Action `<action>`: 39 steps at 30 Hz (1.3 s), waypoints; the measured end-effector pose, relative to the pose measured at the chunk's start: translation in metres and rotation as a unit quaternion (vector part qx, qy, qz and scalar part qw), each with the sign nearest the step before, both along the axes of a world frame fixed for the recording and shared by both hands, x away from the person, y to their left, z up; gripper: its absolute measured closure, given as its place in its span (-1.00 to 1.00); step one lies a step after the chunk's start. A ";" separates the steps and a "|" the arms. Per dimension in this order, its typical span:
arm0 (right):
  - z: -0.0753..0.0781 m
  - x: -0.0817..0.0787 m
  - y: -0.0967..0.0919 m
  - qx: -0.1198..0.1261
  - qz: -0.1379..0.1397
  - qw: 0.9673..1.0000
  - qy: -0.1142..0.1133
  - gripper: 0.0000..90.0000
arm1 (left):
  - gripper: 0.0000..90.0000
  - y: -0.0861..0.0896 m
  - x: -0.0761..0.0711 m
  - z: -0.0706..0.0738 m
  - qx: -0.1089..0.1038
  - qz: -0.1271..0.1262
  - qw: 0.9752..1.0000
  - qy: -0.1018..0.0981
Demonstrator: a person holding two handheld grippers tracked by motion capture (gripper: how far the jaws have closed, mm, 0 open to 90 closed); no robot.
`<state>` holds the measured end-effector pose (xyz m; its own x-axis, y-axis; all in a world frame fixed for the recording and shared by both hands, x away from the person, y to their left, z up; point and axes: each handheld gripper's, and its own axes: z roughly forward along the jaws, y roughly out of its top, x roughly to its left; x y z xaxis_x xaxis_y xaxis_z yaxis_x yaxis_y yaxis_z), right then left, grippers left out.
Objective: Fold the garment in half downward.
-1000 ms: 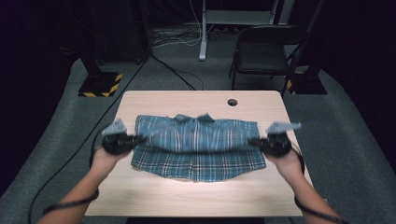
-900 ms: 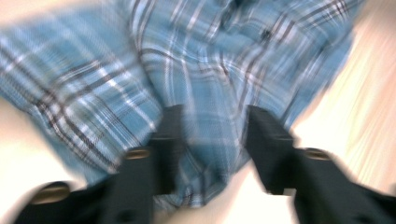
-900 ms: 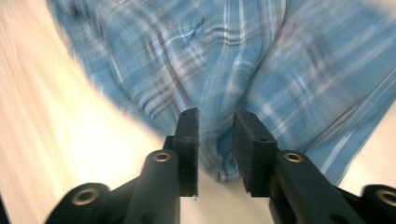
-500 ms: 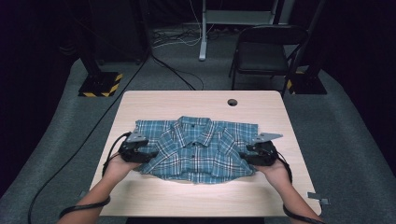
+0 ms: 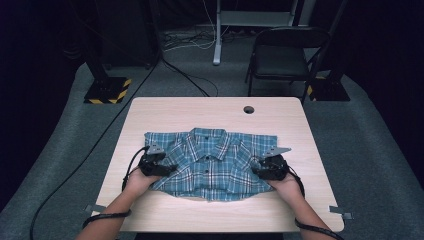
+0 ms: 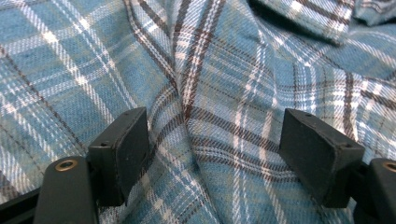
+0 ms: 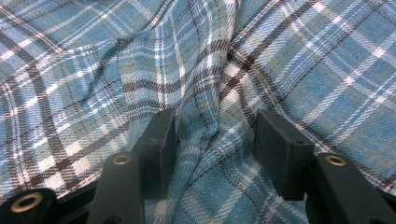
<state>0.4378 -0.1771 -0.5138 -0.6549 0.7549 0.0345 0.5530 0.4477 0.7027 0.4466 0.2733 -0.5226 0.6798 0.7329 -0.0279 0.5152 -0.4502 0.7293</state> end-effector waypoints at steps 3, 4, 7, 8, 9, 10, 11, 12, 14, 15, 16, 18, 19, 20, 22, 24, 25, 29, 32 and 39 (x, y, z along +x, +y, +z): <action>0.003 -0.010 0.000 -0.009 0.017 1.000 0.018 0.06 | -0.46 -0.003 -0.018 0.006 0.021 -0.007 0.999 0.025; 0.007 -0.012 0.001 -0.021 0.026 0.999 0.034 0.04 | -0.45 -0.004 -0.022 0.009 0.032 -0.013 0.999 0.034; 0.021 -0.020 0.005 -0.025 0.029 0.999 0.015 -0.05 | -0.50 -0.006 -0.024 0.024 0.035 -0.010 0.999 0.010; 0.026 -0.019 0.006 -0.008 0.022 1.000 0.005 -0.08 | -0.54 -0.006 -0.021 0.028 0.025 -0.001 1.000 0.001; 0.030 -0.017 0.007 0.003 0.018 1.000 -0.005 -0.10 | -0.57 -0.007 -0.015 0.032 0.016 0.006 1.000 -0.006; 0.033 -0.013 0.011 0.006 0.019 1.000 -0.015 -0.13 | -0.59 -0.008 -0.009 0.035 0.007 0.013 1.000 -0.012; 0.035 -0.008 0.015 0.001 0.021 1.000 -0.024 -0.16 | -0.60 -0.009 -0.001 0.037 -0.005 0.019 1.000 -0.014; 0.036 -0.002 0.020 -0.002 0.020 0.999 -0.030 -0.19 | -0.62 -0.011 0.007 0.037 -0.011 0.023 1.000 -0.018; 0.035 0.014 0.028 -0.010 0.010 0.999 -0.030 -0.22 | -0.64 -0.016 0.024 0.035 -0.010 0.033 0.999 -0.016; 0.033 0.022 0.031 -0.015 0.001 0.999 -0.029 -0.23 | -0.65 -0.018 0.030 0.032 -0.004 0.038 0.999 -0.015; 0.030 0.029 0.032 -0.017 -0.008 0.999 -0.027 -0.23 | -0.66 -0.019 0.036 0.029 0.007 0.040 0.999 -0.017; 0.024 0.042 0.031 -0.020 -0.024 0.999 -0.011 -0.26 | -0.65 -0.020 0.043 0.018 0.023 0.043 0.999 -0.011; 0.019 0.047 0.029 -0.019 -0.031 0.999 -0.003 -0.26 | -0.66 -0.019 0.044 0.013 0.022 0.039 0.999 -0.009; 0.014 0.051 0.026 -0.014 -0.036 0.999 0.008 -0.26 | -0.66 -0.017 0.044 0.009 0.015 0.034 0.999 -0.017; 0.005 0.051 0.021 0.005 -0.033 0.999 0.005 -0.26 | -0.65 -0.014 0.042 0.005 0.002 0.029 0.999 -0.029; 0.002 0.048 0.020 0.008 -0.030 0.999 -0.008 -0.26 | -0.65 -0.013 0.040 0.002 -0.001 0.024 0.999 -0.040; 0.002 0.048 0.021 0.004 -0.028 1.000 -0.012 -0.27 | -0.65 -0.013 0.040 0.002 0.003 0.024 0.999 -0.041; 0.013 0.049 0.020 0.017 -0.040 0.999 0.010 -0.31 | -0.65 -0.015 0.038 0.017 -0.001 0.027 0.999 -0.046; 0.025 0.046 0.013 0.059 -0.057 0.997 -0.014 -0.31 | -0.66 -0.007 0.035 0.028 -0.023 0.040 0.996 -0.078; 0.019 0.053 0.011 0.043 -0.070 0.997 -0.003 -0.31 | -0.68 0.006 0.046 0.014 0.000 0.074 0.997 -0.039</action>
